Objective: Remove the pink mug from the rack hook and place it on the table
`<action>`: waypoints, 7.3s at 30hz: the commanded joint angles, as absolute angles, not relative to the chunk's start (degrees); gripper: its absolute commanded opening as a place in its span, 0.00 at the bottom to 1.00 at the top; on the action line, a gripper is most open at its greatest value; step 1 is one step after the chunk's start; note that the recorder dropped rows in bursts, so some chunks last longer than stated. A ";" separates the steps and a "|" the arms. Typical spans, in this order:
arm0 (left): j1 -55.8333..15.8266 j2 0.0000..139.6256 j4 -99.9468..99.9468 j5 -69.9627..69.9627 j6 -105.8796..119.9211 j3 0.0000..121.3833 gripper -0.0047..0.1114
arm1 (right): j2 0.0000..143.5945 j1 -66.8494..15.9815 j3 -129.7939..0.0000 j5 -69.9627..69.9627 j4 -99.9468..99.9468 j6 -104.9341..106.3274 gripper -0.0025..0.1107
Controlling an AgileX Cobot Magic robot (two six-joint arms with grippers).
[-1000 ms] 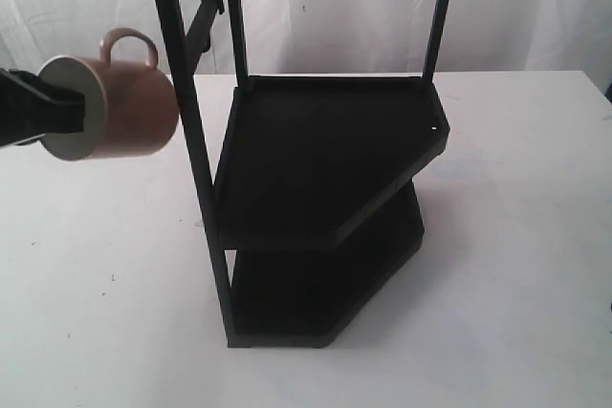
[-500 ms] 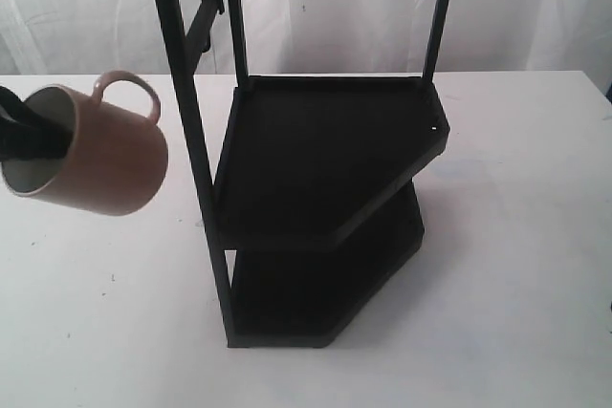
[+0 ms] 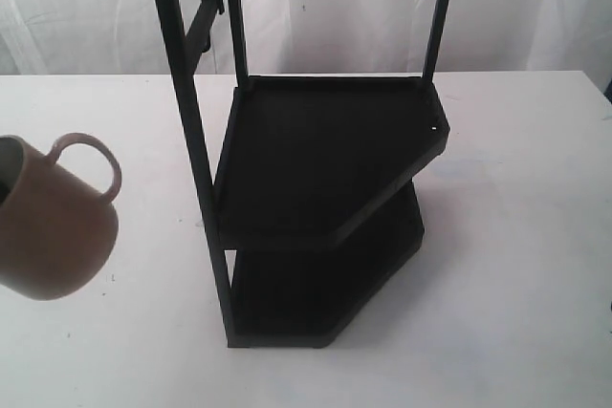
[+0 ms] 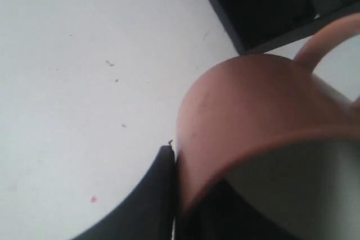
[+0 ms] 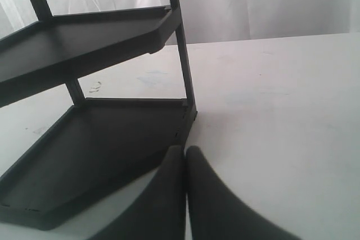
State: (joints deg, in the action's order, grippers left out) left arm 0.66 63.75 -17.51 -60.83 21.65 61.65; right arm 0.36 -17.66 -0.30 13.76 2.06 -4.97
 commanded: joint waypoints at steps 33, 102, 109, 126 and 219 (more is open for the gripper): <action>-15.33 77.47 0.00 -50.63 4.55 55.49 0.07 | 0.00 -17.28 0.00 13.75 1.49 -4.77 0.02; -15.43 105.69 5.48 -47.19 -0.44 78.87 0.07 | 0.00 -17.28 0.00 13.64 1.49 -4.77 0.02; -15.43 106.37 5.51 -47.11 -1.55 78.75 0.07 | 0.00 -17.28 0.00 13.76 1.49 -4.77 0.02; -15.43 107.91 5.51 -46.94 -1.70 78.75 0.07 | 0.00 -17.28 0.00 13.76 1.49 -4.77 0.02; -15.43 60.73 -4.53 -28.99 -4.76 52.92 0.04 | 0.00 -17.28 0.00 13.74 1.64 -4.77 0.02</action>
